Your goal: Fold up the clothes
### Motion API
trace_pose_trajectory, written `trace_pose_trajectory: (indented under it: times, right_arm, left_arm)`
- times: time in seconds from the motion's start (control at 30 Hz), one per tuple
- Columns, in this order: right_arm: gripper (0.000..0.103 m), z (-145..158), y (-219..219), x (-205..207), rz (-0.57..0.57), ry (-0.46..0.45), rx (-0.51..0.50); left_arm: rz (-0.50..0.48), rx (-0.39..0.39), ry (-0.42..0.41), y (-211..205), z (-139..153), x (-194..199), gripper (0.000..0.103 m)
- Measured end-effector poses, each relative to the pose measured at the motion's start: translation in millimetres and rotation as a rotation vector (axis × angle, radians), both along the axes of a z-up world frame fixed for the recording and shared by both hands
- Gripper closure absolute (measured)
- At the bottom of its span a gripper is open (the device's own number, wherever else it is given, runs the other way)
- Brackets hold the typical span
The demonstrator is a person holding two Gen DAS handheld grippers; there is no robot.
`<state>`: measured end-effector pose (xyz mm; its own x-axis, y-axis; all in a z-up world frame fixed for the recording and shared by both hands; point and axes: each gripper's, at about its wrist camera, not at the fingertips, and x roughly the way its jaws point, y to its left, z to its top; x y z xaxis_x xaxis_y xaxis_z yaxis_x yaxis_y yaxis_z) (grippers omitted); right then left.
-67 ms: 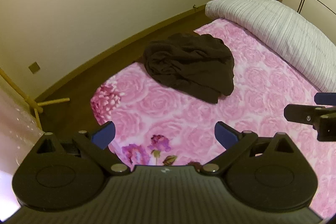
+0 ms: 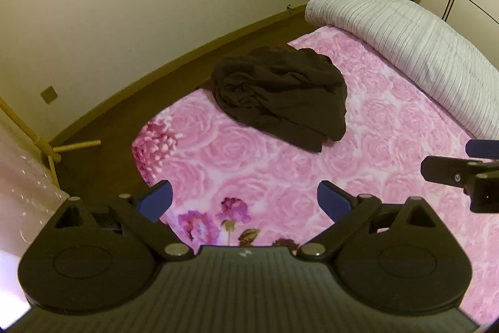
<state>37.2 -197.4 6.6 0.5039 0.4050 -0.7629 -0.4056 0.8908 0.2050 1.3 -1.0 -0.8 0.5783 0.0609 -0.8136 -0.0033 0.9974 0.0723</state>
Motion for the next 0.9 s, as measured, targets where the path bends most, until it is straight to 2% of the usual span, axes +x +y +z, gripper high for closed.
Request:
trace_pose_trajectory:
  times: [0.43, 0.9]
  right_arm:
    - [0.006, -5, 2, 11, 0.000, -0.003, -0.020]
    - [0.006, -4, 0, 14, 0.007, -0.001, -0.015]
  left_arm:
    - [-0.006, -0.065, 0.030, -5, -4, 7, 0.006]
    - [-0.014, -0.072, 0.037, -3, -5, 9, 0.006]
